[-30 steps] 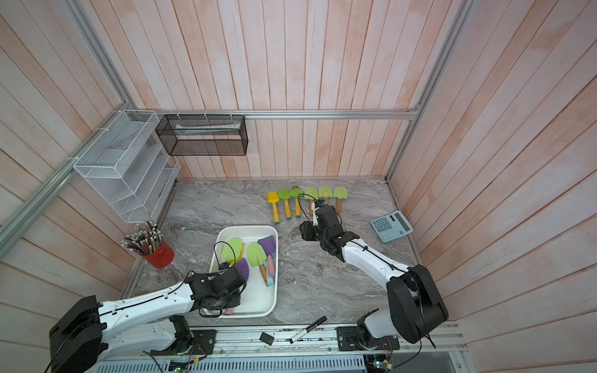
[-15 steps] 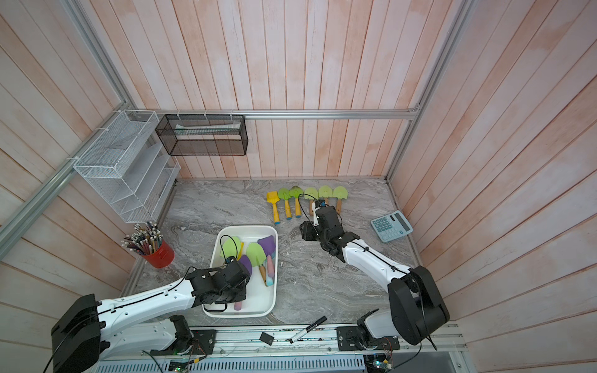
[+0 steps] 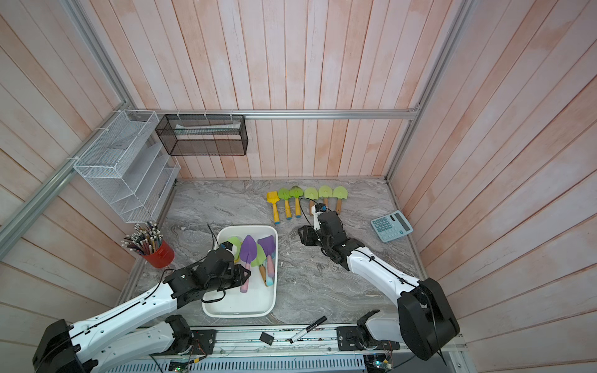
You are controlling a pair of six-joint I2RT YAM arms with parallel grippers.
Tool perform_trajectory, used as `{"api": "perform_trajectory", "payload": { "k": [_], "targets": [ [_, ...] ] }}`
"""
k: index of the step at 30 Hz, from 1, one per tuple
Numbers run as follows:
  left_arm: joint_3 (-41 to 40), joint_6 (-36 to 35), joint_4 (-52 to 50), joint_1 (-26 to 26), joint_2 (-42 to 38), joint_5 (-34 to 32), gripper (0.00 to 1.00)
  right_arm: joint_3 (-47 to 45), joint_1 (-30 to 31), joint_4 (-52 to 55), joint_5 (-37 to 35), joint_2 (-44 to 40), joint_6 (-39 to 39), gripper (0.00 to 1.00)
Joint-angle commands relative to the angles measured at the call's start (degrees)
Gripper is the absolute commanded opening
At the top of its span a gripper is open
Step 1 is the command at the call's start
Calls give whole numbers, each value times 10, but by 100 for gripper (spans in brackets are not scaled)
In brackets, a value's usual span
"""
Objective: Take the shovel out of the storage box
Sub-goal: Pick up the shovel from the storage box.
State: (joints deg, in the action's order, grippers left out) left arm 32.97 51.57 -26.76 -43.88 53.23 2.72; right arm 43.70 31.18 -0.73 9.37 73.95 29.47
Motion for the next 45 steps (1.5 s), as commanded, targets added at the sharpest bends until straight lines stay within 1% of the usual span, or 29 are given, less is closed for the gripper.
{"api": "perform_trajectory", "payload": {
  "k": [1, 5, 8, 11, 16, 20, 24, 29, 35, 42, 45],
  "targets": [
    [-23, -23, 71, 36, -39, 57, 6, -15, 14, -62, 85, -17, 26, 52],
    [-51, -14, 124, 83, -86, 111, 6, -37, 22, -152, 203, -15, 73, 52],
    [-65, -4, 163, 103, -110, 147, 7, -61, 32, -246, 276, -2, 127, 55],
    [-81, 11, 203, 115, -125, 178, 6, -74, 48, -333, 328, 21, 175, 57],
    [-100, 34, 253, 118, -143, 203, 6, -66, 82, -427, 379, 68, 223, 60],
    [-110, 46, 277, 119, -159, 211, 7, -66, 95, -515, 404, 112, 276, 60],
    [-120, 57, 300, 120, -169, 221, 7, -61, 106, -580, 417, 142, 313, 60],
    [-131, 66, 330, 120, -167, 241, 7, -30, 126, -604, 431, 170, 325, 60],
    [-139, 74, 369, 121, -162, 260, 7, -8, 139, -652, 440, 209, 359, 58],
    [-142, 69, 373, 120, -167, 267, 8, 1, 149, -681, 441, 234, 380, 55],
    [-144, 70, 378, 120, -168, 269, 8, 4, 154, -702, 443, 242, 393, 52]
  ]
}}
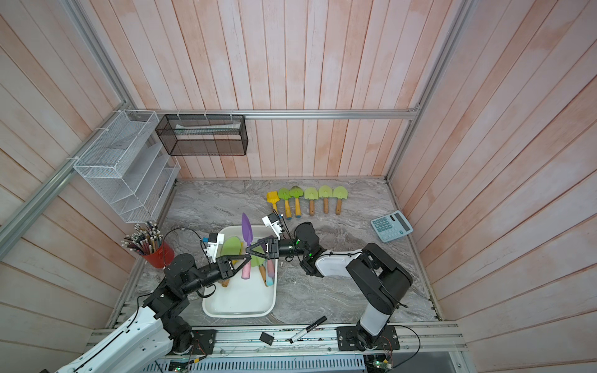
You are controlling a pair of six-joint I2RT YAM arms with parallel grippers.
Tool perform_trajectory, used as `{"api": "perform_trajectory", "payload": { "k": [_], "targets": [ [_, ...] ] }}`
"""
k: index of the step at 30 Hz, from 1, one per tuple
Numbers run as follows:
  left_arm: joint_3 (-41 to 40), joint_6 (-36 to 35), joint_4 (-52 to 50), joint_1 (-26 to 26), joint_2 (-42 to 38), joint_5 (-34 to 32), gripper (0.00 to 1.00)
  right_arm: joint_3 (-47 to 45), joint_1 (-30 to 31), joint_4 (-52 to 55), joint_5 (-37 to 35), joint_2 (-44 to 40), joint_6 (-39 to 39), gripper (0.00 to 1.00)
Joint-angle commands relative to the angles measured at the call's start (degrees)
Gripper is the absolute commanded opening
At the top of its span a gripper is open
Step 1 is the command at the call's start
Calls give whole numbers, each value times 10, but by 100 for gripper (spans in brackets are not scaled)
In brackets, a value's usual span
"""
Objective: Take the shovel out of the storage box
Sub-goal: Pick up the shovel from the storage box.
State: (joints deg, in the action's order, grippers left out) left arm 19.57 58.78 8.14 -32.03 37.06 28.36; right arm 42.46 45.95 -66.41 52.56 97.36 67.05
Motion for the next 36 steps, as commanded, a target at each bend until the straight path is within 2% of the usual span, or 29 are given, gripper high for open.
{"api": "perform_trajectory", "payload": {
  "k": [1, 18, 20, 23, 24, 28, 30, 36],
  "targets": [
    [-11, -2, 31, 1, -6, 13, 8, 17, 6, -55, 14, 12, 23, 51],
    [-19, 1, 48, 1, -2, 26, 10, 26, 7, -217, 24, 67, 150, 21],
    [-20, -1, 43, 1, -1, 24, 14, 27, 7, -224, 23, 72, 156, 17],
    [-12, -15, 14, 2, -6, 15, 31, 22, 3, -219, 18, 71, 153, 16],
    [-6, -22, 0, 2, -8, 11, 34, 20, 0, -212, 17, 68, 149, 16],
    [24, -59, -76, 1, -26, -20, 37, 4, -24, -177, 14, 48, 139, 16],
    [41, -78, -119, 1, -30, -42, 38, -3, -43, -137, 14, 30, 104, 16],
    [103, -133, -308, 1, 22, -191, 42, 23, -98, 181, -11, -35, -51, 17]
  ]
}}
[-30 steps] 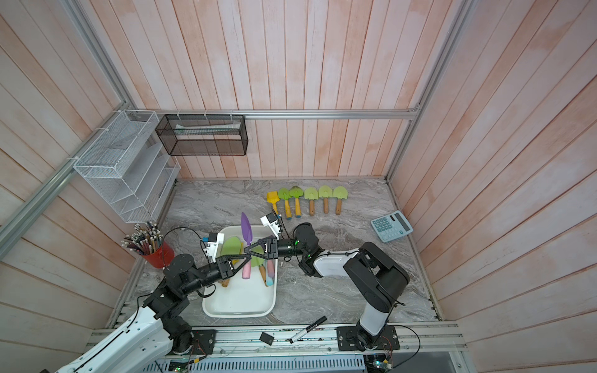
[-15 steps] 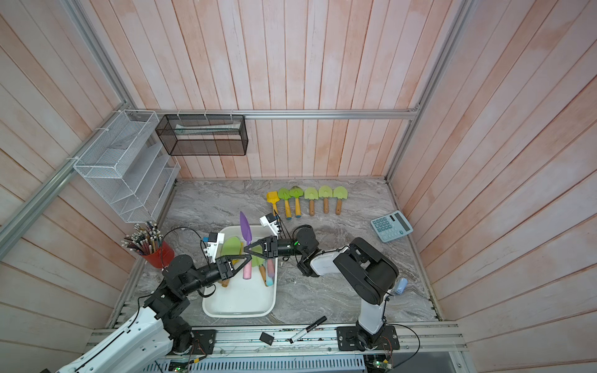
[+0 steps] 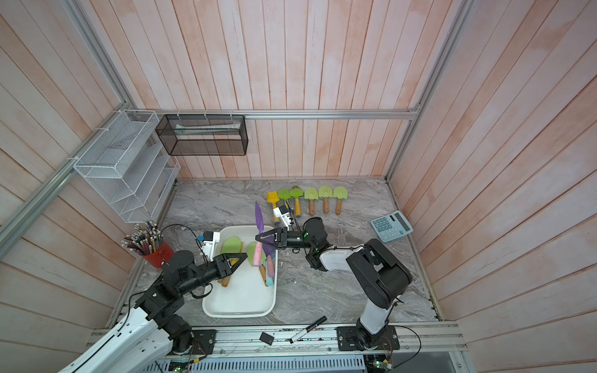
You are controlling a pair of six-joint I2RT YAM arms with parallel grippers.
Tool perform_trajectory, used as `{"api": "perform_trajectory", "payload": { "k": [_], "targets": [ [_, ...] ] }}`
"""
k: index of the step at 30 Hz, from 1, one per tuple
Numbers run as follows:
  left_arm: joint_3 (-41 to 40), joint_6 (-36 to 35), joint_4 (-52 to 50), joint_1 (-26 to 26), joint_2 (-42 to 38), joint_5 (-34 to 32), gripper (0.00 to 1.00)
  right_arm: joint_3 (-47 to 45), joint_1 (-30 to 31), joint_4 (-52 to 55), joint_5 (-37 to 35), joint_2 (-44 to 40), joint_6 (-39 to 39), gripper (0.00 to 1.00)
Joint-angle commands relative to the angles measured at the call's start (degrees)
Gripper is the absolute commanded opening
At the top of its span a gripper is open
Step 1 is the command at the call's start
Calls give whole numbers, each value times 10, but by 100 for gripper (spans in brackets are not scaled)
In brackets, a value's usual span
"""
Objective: Take the shovel out of the storage box
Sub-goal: Pick up the shovel from the storage box.
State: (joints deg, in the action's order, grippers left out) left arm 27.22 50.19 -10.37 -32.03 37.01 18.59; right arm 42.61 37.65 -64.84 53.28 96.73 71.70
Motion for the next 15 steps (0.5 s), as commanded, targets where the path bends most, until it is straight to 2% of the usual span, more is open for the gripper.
{"api": "perform_trajectory", "payload": {
  "k": [1, 5, 8, 15],
  "targets": [
    [34, -53, -140, 1, 37, -109, 42, 31, -23, 241, -32, -40, -134, 17],
    [47, -51, -174, 0, 74, -155, 42, 68, -49, 454, -117, -71, -258, 17],
    [53, -50, -191, 1, 89, -185, 43, 95, -57, 572, -194, -82, -333, 17],
    [61, -62, -205, 0, 135, -217, 43, 125, -63, 693, -345, -57, -418, 17]
  ]
}}
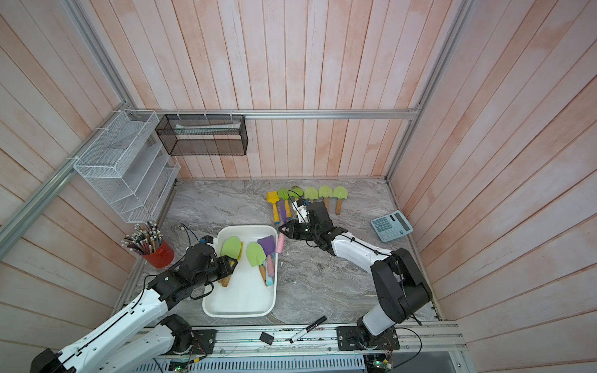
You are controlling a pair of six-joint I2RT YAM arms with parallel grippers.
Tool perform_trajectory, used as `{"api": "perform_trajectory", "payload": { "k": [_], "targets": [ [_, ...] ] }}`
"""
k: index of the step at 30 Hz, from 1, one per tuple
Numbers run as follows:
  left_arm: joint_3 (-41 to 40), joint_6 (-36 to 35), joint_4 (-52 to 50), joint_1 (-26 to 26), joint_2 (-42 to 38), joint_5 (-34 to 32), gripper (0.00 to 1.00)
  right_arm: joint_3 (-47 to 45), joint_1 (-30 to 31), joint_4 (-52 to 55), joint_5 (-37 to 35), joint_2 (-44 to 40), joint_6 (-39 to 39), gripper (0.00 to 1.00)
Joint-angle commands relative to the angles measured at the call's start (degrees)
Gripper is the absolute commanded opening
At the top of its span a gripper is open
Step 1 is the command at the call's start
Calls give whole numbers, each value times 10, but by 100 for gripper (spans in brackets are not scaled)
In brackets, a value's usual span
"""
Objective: Take the shovel out of the storage box
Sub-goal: Pick up the shovel from the storage box, then place the shovel at the center of the board.
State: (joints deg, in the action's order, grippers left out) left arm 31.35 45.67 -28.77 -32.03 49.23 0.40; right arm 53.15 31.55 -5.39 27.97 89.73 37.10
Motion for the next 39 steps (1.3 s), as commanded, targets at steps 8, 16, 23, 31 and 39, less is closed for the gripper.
{"api": "perform_trajectory", "payload": {
  "k": [8, 16, 23, 31, 39],
  "targets": [
    [-4, -11, -21, -5, 9, -50, 43, 35, -5, 126, -162, 55, -101, 17],
    [-26, -2, -23, -7, -19, -47, 43, 47, -5, 107, -154, 111, -92, 17],
    [-45, 5, -18, -10, -28, -41, 43, 43, 9, 102, -162, 130, -87, 17],
    [-50, 5, -19, -11, -31, -42, 43, 36, 26, 92, -171, 155, -74, 18],
    [-60, 6, -18, -11, -36, -41, 43, 38, 37, 89, -180, 169, -67, 20]
  ]
}}
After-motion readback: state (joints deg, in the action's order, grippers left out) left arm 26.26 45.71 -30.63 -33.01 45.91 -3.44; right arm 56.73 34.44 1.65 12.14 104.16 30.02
